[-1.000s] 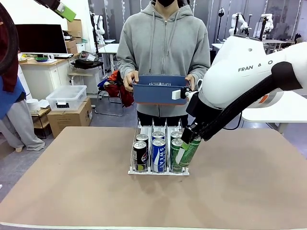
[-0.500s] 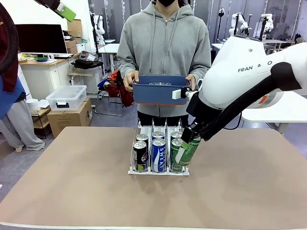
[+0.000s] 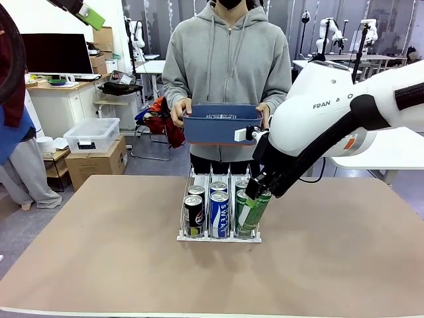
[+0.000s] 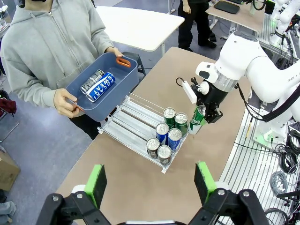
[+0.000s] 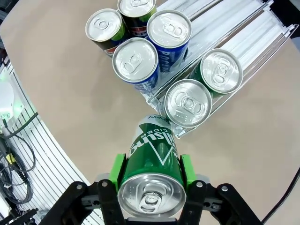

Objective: Fill the beverage cans into the dispenser.
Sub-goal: Place the picked Sprite in the line of the Automatic Can Dispenser with the same cans.

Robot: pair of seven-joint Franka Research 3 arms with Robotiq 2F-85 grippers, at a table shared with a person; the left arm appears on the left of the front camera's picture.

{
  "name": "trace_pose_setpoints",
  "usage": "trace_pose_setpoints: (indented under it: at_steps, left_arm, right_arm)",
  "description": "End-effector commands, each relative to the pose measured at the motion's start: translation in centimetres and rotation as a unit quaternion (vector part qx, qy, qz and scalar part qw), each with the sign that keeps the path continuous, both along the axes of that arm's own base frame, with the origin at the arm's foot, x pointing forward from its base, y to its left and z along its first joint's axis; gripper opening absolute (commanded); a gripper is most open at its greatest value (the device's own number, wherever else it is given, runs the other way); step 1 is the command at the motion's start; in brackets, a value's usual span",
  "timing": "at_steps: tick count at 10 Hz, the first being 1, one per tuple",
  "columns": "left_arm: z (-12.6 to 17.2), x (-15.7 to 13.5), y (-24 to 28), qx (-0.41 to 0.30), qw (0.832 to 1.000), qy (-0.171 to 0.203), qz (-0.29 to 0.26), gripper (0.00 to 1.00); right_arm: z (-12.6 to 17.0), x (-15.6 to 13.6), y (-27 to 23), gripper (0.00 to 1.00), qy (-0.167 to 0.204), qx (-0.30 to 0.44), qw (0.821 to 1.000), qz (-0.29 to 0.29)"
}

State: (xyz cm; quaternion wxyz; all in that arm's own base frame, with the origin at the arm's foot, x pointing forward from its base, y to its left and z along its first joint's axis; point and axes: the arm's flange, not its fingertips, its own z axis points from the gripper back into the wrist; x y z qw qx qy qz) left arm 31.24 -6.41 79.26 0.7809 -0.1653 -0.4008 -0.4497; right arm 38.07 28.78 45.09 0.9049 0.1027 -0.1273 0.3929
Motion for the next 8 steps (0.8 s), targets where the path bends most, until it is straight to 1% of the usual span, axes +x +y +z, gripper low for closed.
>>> trace_pose_setpoints:
  at_steps: [1,2,4,6,7,8]
  left_arm:
    - [0.0,0.0,0.1,0.001,1.0,-0.001,0.004,1.0]
    - [0.0,0.0,0.1,0.001,1.0,-0.001,0.004,1.0]
    - [0.0,0.0,0.1,0.001,1.0,-0.001,0.004,1.0]
    - [0.0,0.0,0.1,0.001,1.0,-0.001,0.004,1.0]
    - [0.0,0.0,0.1,0.001,1.0,-0.001,0.004,1.0]
    - [0.0,0.0,0.1,0.001,1.0,-0.001,0.004,1.0]
  right_arm:
    - [0.6,1.8,0.7,0.58,-0.029,-0.004,0.999,-0.028]
    - [0.6,3.0,0.7,0.58,-0.031,0.001,0.999,-0.025]
    - [0.3,4.2,1.6,0.58,-0.035,-0.005,0.999,-0.027]
    - [0.0,5.3,2.0,0.58,-0.041,-0.003,0.999,-0.008]
    - [-0.2,6.0,2.3,0.58,-0.047,-0.004,0.999,-0.02]
    - [-0.4,6.6,2.4,0.58,-0.042,-0.011,0.999,-0.014]
